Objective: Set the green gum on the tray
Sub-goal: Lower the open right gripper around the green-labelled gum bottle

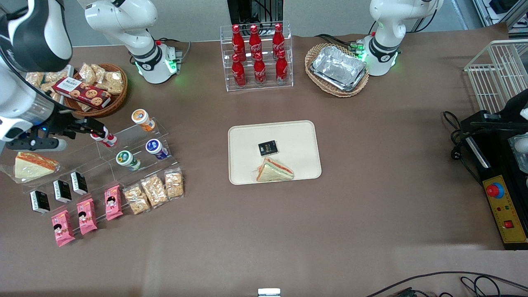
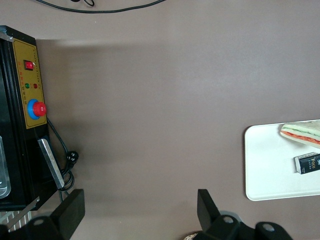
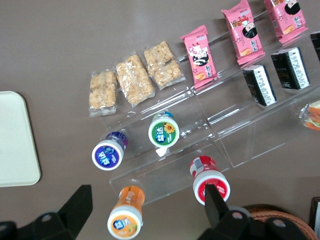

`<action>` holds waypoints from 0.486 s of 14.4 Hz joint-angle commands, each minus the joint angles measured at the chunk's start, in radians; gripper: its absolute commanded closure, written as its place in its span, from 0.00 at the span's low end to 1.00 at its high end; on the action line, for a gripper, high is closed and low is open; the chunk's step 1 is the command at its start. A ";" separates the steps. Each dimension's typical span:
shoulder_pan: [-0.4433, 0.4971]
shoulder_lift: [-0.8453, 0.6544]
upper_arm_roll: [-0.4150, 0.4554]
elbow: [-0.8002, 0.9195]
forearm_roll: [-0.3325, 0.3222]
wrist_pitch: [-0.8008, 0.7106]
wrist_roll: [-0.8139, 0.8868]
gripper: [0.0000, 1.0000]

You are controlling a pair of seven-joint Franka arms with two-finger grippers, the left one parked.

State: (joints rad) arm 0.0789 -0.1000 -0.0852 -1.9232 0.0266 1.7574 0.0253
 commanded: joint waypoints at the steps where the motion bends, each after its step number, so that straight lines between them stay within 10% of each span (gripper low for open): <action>1: -0.001 0.022 -0.004 -0.075 0.021 0.089 0.013 0.00; 7: -0.005 0.097 -0.005 -0.131 0.024 0.210 -0.002 0.00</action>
State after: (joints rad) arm 0.0769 -0.0177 -0.0880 -2.0144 0.0303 1.8901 0.0288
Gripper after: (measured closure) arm 0.000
